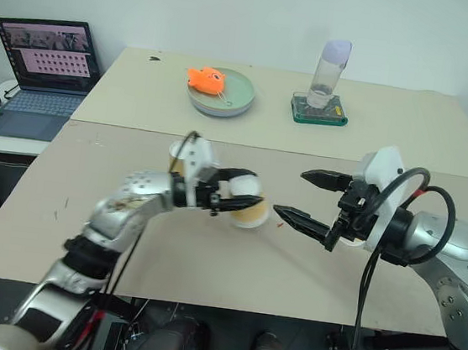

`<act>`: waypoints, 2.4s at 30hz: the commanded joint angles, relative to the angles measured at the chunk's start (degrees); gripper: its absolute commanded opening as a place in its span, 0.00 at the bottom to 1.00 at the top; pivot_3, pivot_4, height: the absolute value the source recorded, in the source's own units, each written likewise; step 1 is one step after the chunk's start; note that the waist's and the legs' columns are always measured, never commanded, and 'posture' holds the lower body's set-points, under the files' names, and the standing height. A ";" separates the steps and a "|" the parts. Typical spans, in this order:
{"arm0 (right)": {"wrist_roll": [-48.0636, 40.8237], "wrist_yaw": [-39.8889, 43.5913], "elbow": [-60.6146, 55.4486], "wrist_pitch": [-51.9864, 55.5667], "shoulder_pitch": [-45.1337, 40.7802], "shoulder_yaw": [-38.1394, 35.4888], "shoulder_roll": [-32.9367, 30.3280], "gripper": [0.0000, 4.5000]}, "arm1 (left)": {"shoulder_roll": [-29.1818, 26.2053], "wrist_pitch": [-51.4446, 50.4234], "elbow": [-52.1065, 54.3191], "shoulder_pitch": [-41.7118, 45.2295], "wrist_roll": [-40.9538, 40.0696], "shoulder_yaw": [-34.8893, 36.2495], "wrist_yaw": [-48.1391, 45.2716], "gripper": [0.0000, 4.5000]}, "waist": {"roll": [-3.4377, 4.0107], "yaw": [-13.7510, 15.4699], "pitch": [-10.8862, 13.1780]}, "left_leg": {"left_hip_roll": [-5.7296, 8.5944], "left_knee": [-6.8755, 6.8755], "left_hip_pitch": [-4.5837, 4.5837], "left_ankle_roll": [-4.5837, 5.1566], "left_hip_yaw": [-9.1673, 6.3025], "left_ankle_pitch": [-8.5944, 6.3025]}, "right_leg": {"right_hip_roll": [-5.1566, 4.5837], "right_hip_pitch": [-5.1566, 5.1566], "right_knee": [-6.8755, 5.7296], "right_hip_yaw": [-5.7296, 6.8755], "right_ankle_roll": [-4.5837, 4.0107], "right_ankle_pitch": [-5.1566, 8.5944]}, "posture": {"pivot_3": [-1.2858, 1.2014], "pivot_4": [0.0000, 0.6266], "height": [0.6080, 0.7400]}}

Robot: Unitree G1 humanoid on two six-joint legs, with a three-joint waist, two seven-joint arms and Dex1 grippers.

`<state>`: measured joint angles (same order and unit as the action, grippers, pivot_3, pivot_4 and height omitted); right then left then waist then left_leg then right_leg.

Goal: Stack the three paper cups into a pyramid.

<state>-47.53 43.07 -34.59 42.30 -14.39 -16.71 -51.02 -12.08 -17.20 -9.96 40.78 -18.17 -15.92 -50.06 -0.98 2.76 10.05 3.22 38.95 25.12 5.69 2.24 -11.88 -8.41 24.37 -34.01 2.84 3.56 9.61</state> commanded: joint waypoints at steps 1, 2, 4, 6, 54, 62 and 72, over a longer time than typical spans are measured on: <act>-0.95 -1.67 -3.19 -0.77 1.50 -3.56 0.19 1.00 | 5.77 8.59 -14.97 7.88 4.59 -0.69 0.93 0.55 | -0.03 0.12 0.01 | 0.00 0.00 0.01 0.03 0.00 -0.01 | 0.00 0.00 0.03 0.01 0.01 0.00 | 0.52 0.24 1.00; -1.03 -2.18 -3.58 -0.72 2.03 -4.13 0.24 1.00 | 7.71 10.22 -19.27 10.15 5.25 -0.67 0.52 0.55 | -0.04 0.13 0.01 | 0.00 0.01 0.02 0.06 0.00 -0.02 | -0.01 -0.01 0.03 0.01 0.02 0.00 | 0.52 0.24 1.00; -1.34 -2.90 -4.08 -0.72 2.64 -4.80 0.27 1.00 | 10.13 12.75 -24.97 13.01 6.24 -0.29 0.03 0.55 | -0.05 0.02 0.02 | 0.01 0.02 0.07 0.14 0.00 -0.05 | -0.03 0.02 0.05 0.01 0.05 0.02 | 0.52 0.24 1.00; -1.86 -3.65 -4.78 -0.57 2.81 -5.04 0.23 1.00 | 11.91 14.99 -30.06 15.22 7.51 -0.25 -0.46 0.55 | -0.06 -0.08 0.02 | 0.00 0.03 0.10 0.21 0.01 -0.07 | -0.03 0.05 0.05 0.02 0.06 0.01 | 0.52 0.24 1.00; 2.10 1.20 3.89 -3.93 -4.55 4.28 3.47 1.00 | 0.92 -4.74 29.81 -23.86 23.41 11.03 42.92 0.98 | -0.04 0.13 0.02 | 0.01 0.10 0.00 -0.34 0.00 -0.31 | -0.01 0.05 0.00 -0.10 0.11 -0.11 | 0.52 0.24 1.00; 1.77 1.82 3.50 -3.34 -4.14 3.28 3.19 1.00 | 2.23 -4.91 26.42 -24.17 20.80 14.24 42.96 0.98 | -0.04 -0.05 0.02 | 0.00 0.11 0.00 -0.33 0.00 -0.30 | 0.00 0.06 -0.03 -0.08 0.10 -0.11 | 0.52 0.24 1.00; 1.09 1.07 2.39 -3.05 -3.42 1.68 2.97 1.00 | 2.92 -1.74 19.44 -21.75 20.21 13.99 41.78 0.98 | -0.04 -0.09 0.02 | 0.01 0.11 0.00 -0.32 0.00 -0.30 | 0.00 0.05 -0.03 -0.07 0.11 -0.11 | 0.52 0.24 1.00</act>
<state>-45.75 44.63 -30.42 39.96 -17.53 -12.48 -47.58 -9.08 -20.98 9.49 17.90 2.11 -1.47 -7.90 -1.02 2.67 10.07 3.23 39.06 25.12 5.37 2.25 -12.18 -8.41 24.42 -34.04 2.77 3.67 9.50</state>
